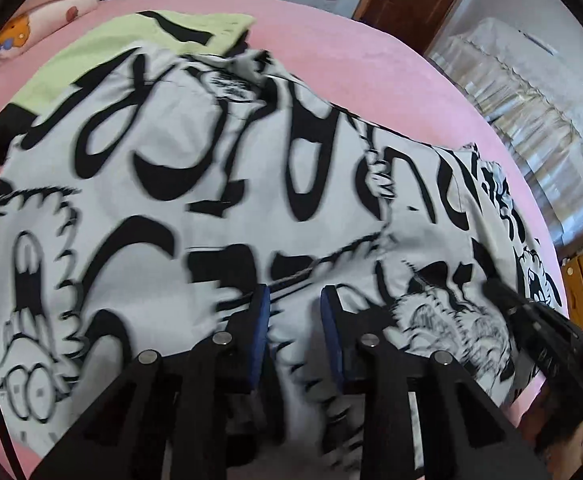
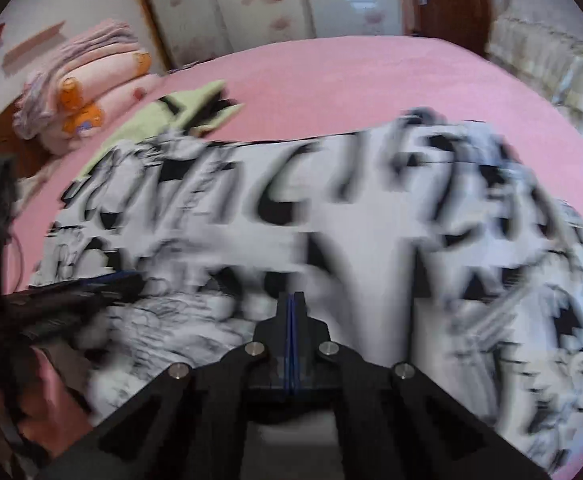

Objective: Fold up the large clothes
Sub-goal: 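Open both grippers and withdraw them from the folded jacket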

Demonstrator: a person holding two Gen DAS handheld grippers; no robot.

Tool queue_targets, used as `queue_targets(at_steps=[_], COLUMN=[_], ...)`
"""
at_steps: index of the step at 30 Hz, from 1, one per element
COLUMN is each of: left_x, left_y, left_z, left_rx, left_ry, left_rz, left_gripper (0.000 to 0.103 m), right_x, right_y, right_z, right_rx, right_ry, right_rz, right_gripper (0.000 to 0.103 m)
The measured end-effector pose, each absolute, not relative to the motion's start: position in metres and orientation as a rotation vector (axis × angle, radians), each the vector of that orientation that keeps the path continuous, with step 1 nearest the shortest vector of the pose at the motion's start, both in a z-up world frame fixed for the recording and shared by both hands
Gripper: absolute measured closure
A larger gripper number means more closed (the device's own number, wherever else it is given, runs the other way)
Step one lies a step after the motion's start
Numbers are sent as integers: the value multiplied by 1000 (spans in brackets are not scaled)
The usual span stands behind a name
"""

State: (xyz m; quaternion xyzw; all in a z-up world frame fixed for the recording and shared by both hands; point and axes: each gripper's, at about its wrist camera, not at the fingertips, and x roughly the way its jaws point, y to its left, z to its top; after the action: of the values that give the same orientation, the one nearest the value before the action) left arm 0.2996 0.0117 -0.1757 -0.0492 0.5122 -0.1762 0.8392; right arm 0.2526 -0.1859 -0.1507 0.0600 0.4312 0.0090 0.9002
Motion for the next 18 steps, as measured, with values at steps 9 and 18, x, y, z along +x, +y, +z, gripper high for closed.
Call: queue_targets(at_steps=[9,18], left_x=[287,279], left_y=[23,21], left_z=[-178,-170], left_rx=[-115,-99], left_ry=[1070,1092], left_rz=[-349,-322], left_gripper=[77,77], right_x=[232,228], right_y=[-204,-205], right_z=[-155,-146], right_rx=[172,230], right_ry=[901,922], right_rz=[-30,-35], right_gripper=[103,101])
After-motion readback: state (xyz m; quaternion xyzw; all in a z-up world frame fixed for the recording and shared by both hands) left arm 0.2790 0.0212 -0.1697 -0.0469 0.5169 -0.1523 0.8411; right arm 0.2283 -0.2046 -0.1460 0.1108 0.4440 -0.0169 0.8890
